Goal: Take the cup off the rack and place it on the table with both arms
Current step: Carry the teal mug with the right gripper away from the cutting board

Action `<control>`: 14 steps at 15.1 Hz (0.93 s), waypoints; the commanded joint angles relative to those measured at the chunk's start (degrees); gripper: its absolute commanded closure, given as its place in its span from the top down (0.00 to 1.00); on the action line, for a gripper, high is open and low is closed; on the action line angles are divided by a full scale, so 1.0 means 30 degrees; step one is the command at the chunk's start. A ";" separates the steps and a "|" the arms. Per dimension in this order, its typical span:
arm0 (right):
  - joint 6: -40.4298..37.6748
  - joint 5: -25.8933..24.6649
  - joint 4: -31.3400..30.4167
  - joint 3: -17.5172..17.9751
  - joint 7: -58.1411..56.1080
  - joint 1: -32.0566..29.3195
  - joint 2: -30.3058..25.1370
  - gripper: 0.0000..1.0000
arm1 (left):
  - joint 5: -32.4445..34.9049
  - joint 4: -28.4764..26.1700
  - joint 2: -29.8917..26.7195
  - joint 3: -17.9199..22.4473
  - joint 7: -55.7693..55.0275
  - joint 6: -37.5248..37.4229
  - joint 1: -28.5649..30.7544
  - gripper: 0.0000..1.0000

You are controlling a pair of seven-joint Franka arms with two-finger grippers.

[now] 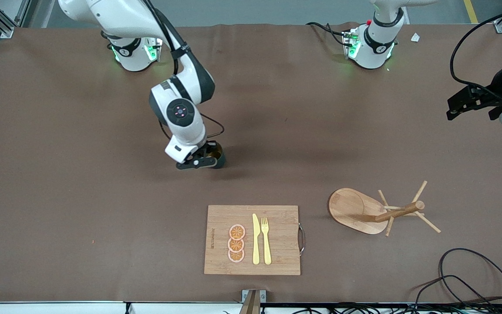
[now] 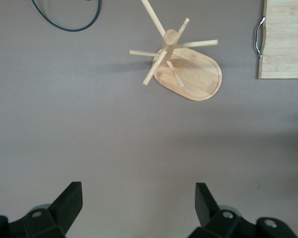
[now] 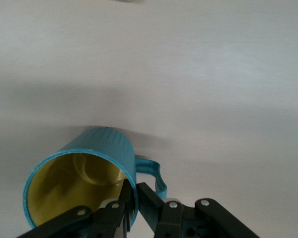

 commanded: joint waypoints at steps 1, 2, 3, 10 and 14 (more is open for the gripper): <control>-0.1460 -0.0019 -0.0531 0.0167 -0.0252 -0.1672 -0.1808 0.00 | 0.0042 -0.0352 -0.0447 -0.0077 0.0392 0.0197 0.0146 1.00; -0.1550 -0.0106 -0.0735 0.0050 -0.0252 -0.2111 -0.2102 0.00 | 0.0274 -0.0411 -0.0563 -0.0135 0.0391 0.0197 0.0174 1.00; -0.1464 -0.0426 -0.1085 -0.0125 -0.0252 -0.2550 -0.2424 0.00 | 0.0247 -0.0324 -0.0622 -0.0077 0.0391 0.0139 0.0175 1.00; 0.1140 -0.1718 -0.4747 -0.0185 -0.1357 -0.7177 -0.4478 0.00 | 0.0072 -0.0118 -0.0710 -0.0194 0.0450 0.0138 0.0174 1.00; 0.1613 -0.1689 -0.4926 -0.0156 -0.6215 -1.0399 -0.4331 0.00 | 0.0042 0.0204 -0.0652 -0.0018 0.0450 0.0168 0.0204 1.00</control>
